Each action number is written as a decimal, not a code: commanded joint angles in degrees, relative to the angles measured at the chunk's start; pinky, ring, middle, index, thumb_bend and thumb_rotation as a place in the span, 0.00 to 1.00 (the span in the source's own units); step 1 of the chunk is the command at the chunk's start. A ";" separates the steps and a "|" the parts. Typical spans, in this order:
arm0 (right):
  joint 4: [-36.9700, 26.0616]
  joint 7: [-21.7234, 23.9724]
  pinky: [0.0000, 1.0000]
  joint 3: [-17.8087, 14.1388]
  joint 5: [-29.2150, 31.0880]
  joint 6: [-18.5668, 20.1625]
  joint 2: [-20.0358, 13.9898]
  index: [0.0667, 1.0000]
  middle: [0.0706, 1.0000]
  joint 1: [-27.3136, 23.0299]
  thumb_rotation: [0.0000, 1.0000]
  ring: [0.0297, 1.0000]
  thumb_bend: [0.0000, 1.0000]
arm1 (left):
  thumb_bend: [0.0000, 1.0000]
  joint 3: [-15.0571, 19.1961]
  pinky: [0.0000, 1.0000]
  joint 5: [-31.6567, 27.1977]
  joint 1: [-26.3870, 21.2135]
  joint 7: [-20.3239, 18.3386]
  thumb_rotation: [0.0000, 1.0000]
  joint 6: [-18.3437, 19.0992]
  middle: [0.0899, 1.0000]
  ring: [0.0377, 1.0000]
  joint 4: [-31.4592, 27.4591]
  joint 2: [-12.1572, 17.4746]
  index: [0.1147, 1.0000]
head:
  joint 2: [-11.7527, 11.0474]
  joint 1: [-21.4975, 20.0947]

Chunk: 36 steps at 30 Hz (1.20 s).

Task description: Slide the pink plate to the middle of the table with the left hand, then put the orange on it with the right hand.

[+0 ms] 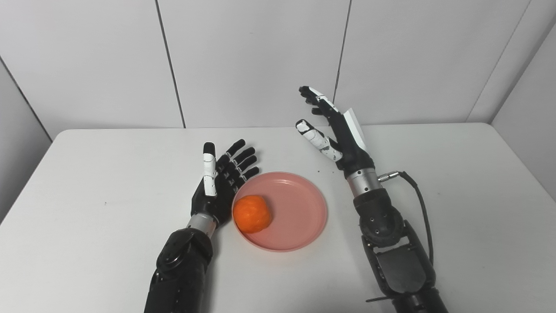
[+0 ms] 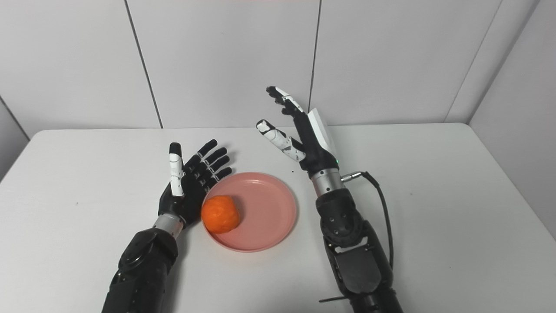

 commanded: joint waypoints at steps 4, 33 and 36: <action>-1.57 0.52 0.90 -4.56 10.16 3.14 3.05 0.86 0.87 -0.21 1.00 0.89 1.00 | 0.97 1.26 0.92 0.92 1.29 3.40 0.94 1.44 0.83 0.87 2.52 -0.51 0.81 | -0.12 -0.03; 8.48 1.93 1.00 -6.34 16.94 4.61 2.79 0.92 0.93 7.51 1.00 0.97 0.95 | 0.90 -1.64 1.00 22.70 0.53 18.48 1.00 -13.93 1.00 1.00 5.02 -1.04 1.00 | -0.16 1.35; 9.59 2.37 1.00 -4.12 13.91 3.39 1.75 0.93 0.95 7.94 1.00 0.99 0.92 | 0.89 -1.59 1.00 22.93 0.29 18.85 1.00 -12.66 1.00 1.00 4.76 -1.24 1.00 | -0.03 1.51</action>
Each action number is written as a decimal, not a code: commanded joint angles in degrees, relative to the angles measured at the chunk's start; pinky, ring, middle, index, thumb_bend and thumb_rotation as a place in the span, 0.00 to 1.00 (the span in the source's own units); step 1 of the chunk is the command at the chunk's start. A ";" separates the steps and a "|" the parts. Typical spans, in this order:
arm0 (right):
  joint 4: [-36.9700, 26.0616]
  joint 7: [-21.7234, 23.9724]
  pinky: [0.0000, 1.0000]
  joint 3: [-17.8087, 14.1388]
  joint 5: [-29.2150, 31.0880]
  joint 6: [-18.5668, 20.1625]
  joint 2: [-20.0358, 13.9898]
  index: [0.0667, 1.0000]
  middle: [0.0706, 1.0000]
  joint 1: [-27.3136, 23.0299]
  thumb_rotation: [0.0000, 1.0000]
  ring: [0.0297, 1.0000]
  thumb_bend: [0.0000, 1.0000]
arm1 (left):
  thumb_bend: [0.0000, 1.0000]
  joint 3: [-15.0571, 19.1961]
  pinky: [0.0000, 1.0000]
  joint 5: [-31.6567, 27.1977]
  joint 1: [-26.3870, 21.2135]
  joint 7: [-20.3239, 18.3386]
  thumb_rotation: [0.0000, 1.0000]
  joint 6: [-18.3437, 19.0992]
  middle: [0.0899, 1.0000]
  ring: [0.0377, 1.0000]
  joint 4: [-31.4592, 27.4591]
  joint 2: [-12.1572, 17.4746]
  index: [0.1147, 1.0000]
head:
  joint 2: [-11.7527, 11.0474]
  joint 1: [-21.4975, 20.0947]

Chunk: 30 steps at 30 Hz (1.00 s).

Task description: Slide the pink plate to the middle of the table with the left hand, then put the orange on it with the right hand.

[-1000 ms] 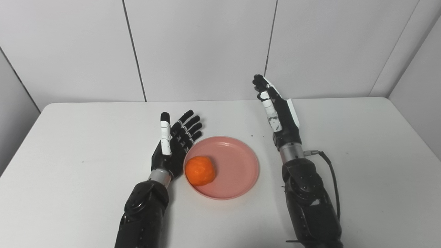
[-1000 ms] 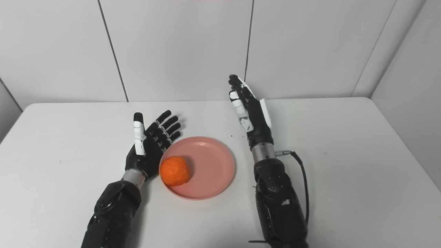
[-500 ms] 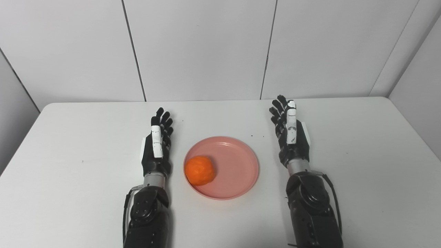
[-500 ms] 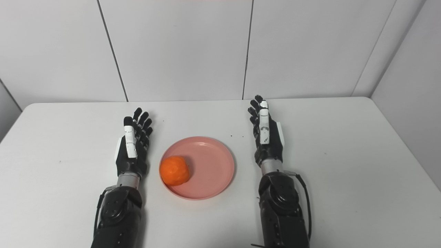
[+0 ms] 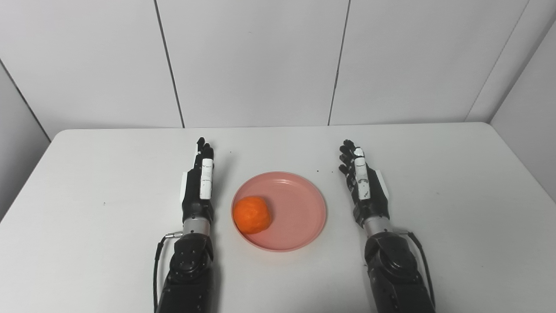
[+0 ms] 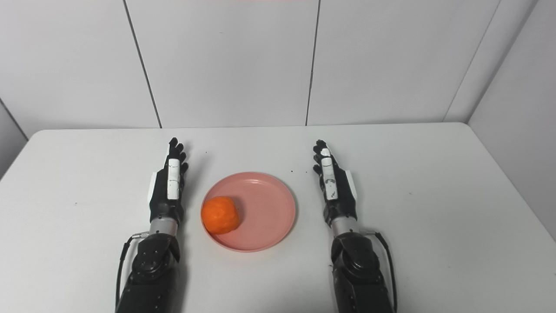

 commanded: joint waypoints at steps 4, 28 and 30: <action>2.09 0.12 1.00 3.21 -4.42 -2.37 -1.14 0.94 0.98 1.64 1.00 1.00 0.89 | 0.90 -0.12 1.00 0.44 -0.29 0.88 1.00 5.04 1.00 1.00 -0.71 0.01 1.00 | 0.10 0.31; 3.92 0.24 1.00 -0.22 2.05 -1.44 1.84 1.00 1.00 0.46 1.00 1.00 0.93 | 0.89 -1.35 1.00 -1.19 0.36 -1.58 1.00 7.35 1.00 1.00 -2.15 0.79 1.00 | 0.22 0.01; 3.94 0.25 1.00 -0.37 2.44 -1.38 1.92 1.00 1.00 0.45 1.00 1.00 0.93 | 0.89 -1.52 1.00 -1.27 0.41 -1.52 1.00 7.47 1.00 1.00 -2.14 0.90 1.00 | 0.22 -0.01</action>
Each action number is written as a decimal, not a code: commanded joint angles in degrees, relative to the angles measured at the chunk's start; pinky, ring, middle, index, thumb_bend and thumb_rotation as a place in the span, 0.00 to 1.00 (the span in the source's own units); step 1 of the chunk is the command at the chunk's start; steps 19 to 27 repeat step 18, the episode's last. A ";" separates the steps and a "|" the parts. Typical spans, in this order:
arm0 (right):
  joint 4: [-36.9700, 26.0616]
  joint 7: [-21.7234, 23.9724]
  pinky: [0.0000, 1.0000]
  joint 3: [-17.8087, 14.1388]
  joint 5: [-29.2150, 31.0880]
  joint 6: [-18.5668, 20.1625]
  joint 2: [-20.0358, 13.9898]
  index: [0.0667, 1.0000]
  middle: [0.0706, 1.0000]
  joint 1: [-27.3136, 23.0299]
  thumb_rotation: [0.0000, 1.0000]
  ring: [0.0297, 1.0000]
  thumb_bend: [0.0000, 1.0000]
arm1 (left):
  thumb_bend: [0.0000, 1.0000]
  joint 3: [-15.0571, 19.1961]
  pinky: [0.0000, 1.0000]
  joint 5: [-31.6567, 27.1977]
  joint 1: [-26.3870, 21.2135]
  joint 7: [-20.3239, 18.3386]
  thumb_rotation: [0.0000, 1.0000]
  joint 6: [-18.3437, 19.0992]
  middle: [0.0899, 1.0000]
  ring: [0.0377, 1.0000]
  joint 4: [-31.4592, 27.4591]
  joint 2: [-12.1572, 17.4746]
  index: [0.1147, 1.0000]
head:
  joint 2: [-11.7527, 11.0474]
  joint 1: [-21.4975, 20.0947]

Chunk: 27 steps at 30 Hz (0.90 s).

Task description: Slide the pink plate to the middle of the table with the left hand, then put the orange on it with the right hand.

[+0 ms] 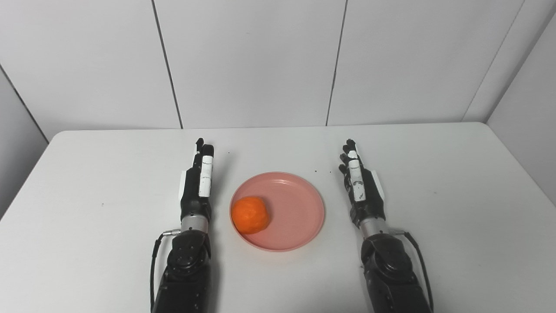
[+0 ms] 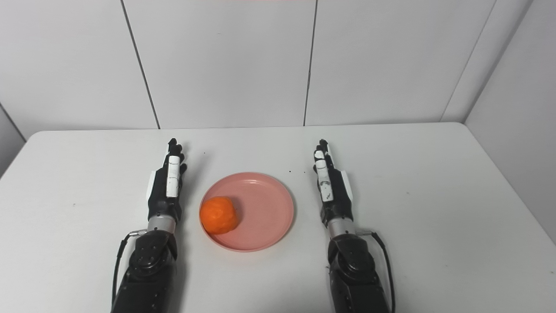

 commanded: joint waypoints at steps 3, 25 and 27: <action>1.48 0.46 1.00 -0.11 1.14 1.04 1.22 1.00 1.00 0.80 1.00 1.00 0.93 | 0.89 -0.52 1.00 -0.60 0.47 -1.03 1.00 2.12 1.00 1.00 0.51 0.01 1.00 | -0.04 0.08; 1.58 0.64 1.00 -0.21 1.37 0.51 1.18 1.00 1.00 0.55 1.00 1.00 0.94 | 0.89 -0.71 1.00 -0.34 0.57 -0.62 1.00 2.23 1.00 1.00 0.35 -0.05 1.00 | -0.52 0.01; 1.58 0.64 1.00 -0.21 1.37 0.51 1.18 1.00 1.00 0.55 1.00 1.00 0.94 | 0.89 -0.71 1.00 -0.34 0.57 -0.62 1.00 2.23 1.00 1.00 0.35 -0.05 1.00 | -0.52 0.01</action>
